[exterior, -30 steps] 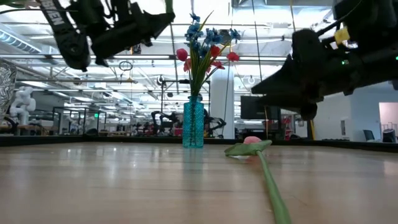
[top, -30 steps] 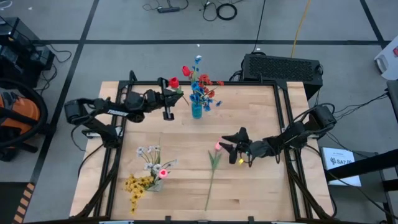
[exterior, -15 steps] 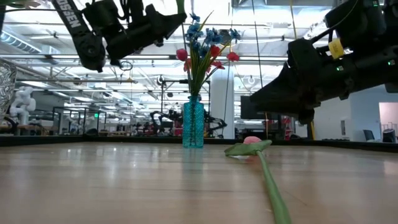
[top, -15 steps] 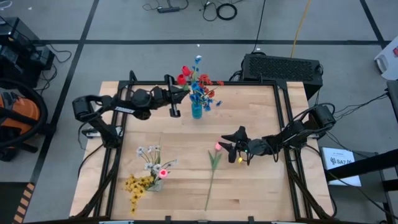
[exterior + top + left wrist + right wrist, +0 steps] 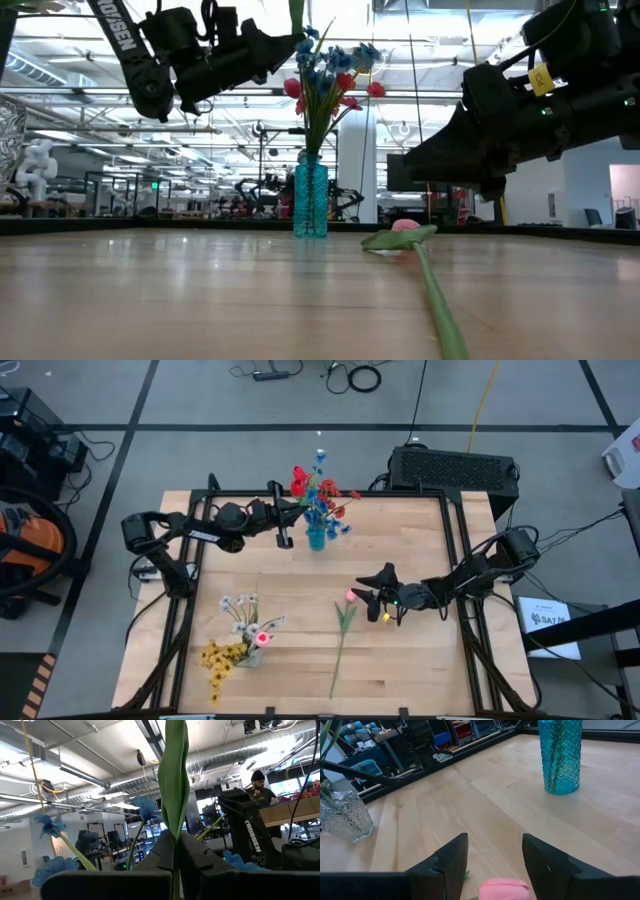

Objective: Sort flowers into vase by color
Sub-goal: Put the red tulip into the blue flower vase

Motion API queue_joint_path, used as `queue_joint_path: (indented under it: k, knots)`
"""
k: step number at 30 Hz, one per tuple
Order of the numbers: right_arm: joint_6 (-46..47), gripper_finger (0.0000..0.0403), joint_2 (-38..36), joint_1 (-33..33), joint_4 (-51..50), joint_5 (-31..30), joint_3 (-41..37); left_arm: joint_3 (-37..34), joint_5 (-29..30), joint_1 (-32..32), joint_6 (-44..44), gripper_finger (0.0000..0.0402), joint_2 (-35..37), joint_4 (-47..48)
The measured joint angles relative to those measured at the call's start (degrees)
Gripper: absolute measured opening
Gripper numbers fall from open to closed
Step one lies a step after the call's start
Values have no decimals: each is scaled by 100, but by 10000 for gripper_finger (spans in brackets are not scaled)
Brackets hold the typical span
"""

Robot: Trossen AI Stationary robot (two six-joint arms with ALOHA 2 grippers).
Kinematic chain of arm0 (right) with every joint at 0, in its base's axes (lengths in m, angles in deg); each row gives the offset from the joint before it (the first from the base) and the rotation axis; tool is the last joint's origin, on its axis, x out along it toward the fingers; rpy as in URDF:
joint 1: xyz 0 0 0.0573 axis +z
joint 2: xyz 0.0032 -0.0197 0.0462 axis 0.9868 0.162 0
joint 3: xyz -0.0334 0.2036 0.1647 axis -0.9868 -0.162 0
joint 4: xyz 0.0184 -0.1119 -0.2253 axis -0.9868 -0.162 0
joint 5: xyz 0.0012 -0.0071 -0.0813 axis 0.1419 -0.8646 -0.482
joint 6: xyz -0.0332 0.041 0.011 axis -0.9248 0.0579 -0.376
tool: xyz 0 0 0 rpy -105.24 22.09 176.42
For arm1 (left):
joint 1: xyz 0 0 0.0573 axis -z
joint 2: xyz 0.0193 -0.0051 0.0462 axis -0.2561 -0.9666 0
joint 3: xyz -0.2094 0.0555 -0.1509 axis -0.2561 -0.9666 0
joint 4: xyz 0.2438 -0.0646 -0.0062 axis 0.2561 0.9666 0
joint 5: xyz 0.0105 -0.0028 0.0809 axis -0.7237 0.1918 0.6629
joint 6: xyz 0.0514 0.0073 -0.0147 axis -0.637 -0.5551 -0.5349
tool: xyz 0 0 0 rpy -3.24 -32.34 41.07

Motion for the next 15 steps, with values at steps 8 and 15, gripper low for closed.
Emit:
queue_joint_path:
  k: [8,15]
  knots:
    - [0,180,0,0,0,0,2,0,58,-14,-7,8,9,382]
    - [4,180,2,0,0,0,4,0,223,-33,-15,8,11,579]
